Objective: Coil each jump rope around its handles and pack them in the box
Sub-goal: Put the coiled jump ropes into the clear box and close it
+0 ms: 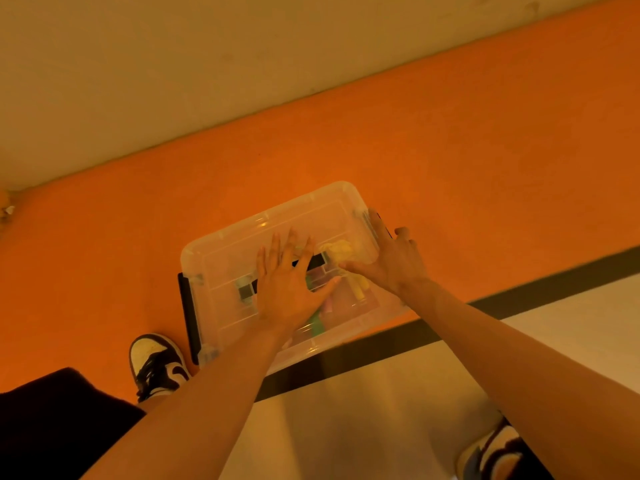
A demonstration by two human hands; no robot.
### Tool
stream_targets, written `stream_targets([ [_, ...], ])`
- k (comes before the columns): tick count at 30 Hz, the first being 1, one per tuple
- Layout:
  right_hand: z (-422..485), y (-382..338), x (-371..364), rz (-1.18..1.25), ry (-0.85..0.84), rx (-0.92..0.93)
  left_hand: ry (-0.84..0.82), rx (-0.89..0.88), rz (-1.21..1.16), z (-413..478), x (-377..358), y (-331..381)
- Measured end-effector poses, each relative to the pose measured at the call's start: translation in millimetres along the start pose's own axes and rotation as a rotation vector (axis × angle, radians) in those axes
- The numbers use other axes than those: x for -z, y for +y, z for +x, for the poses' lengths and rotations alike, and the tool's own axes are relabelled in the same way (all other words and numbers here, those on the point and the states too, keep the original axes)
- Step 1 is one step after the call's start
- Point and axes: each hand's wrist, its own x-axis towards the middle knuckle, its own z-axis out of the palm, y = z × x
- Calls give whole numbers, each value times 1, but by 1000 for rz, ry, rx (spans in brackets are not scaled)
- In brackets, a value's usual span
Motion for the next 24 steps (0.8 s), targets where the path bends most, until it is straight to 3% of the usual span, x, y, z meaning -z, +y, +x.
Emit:
stream_targets([
  [4, -1, -2, 0, -7, 6, -23, 6, -1, -1, -1, 0, 0],
  [9, -10, -5, 0, -166, 247, 77, 21, 5, 5, -2, -1, 0],
  [15, -13, -5, 2, -194, 166, 165, 13, 9, 3, -2, 0, 1],
  [24, -14, -2, -3, -273, 273, 288, -4, -3, 30, -1, -6, -1],
])
